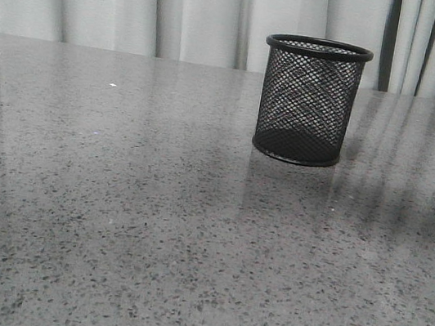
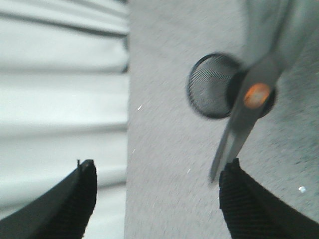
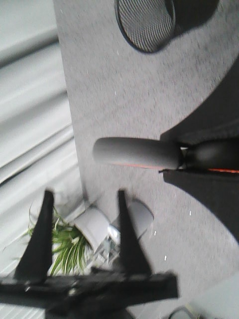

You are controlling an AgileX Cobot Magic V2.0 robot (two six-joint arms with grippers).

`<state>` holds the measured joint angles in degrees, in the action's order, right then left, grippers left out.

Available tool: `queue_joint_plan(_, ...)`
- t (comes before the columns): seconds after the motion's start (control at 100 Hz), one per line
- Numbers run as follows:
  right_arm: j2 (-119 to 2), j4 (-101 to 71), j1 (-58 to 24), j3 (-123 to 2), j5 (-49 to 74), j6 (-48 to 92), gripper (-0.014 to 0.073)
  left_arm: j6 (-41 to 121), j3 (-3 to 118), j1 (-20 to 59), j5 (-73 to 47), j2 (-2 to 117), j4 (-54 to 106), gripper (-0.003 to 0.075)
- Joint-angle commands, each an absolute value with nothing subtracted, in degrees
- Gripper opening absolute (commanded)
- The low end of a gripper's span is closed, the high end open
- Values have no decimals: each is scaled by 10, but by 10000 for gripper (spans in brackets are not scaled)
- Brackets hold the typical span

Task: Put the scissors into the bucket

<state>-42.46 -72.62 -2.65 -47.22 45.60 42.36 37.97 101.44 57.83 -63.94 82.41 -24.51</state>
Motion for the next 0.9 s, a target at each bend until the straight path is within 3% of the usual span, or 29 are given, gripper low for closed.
queue_joint_plan(0.0, -446, -704, -26, -521, 433, 429, -60, 351, 1032, 539, -611, 783, -261, 473)
queue_joint_plan(0.24, -546, -515, -26, -653, 467, 338, -45, 344, 1032, 424, -612, 729, -215, 473)
queue_joint_plan(0.51, -673, -351, -26, -798, 589, 247, -45, 342, 1032, 313, -613, 693, -189, 473)
queue_joint_plan(0.89, -777, -319, -26, -893, 625, 241, -45, 342, 1032, 265, -613, 681, -192, 473)
